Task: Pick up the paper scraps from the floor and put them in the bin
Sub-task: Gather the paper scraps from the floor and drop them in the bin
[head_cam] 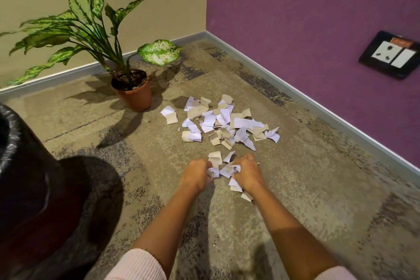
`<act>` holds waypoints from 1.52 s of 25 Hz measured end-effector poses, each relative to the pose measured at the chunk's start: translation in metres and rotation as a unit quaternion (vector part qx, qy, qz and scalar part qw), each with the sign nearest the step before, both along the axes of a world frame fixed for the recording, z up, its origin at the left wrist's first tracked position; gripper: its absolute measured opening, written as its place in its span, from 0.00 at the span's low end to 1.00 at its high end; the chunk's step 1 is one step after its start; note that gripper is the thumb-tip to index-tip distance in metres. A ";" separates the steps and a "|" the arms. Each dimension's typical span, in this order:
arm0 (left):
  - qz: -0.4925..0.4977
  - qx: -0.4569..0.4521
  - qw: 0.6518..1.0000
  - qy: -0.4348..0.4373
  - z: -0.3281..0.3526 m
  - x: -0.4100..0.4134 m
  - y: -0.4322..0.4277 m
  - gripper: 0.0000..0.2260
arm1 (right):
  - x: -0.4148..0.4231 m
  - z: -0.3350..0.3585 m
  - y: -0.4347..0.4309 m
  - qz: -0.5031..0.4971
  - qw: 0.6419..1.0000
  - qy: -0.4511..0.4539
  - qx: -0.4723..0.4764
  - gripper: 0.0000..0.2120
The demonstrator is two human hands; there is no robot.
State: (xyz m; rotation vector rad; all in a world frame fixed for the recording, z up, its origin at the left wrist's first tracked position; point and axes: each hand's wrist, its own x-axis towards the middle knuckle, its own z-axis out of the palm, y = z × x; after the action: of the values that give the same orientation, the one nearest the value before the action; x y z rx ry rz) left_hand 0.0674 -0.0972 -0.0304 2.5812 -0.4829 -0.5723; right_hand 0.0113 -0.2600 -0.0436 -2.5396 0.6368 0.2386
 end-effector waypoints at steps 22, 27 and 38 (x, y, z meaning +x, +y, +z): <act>0.042 0.016 0.989 -0.143 0.133 0.004 0.113 0.06 | 0.036 0.123 0.122 0.266 0.946 -0.142 -0.121 0.16; 0.067 0.025 0.982 -0.173 0.185 0.024 0.146 0.06 | 0.062 0.170 0.157 0.284 0.932 -0.185 -0.128 0.14; 0.124 0.030 0.965 -0.227 0.295 0.058 0.271 0.10 | 0.113 0.280 0.276 0.323 0.904 -0.278 -0.044 0.15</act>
State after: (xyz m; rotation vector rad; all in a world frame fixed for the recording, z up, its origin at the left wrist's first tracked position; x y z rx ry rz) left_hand 0.1254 0.1741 0.2651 2.7736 -0.2775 0.0996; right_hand 0.1246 0.0157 0.2369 -2.6351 -0.4317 -0.3013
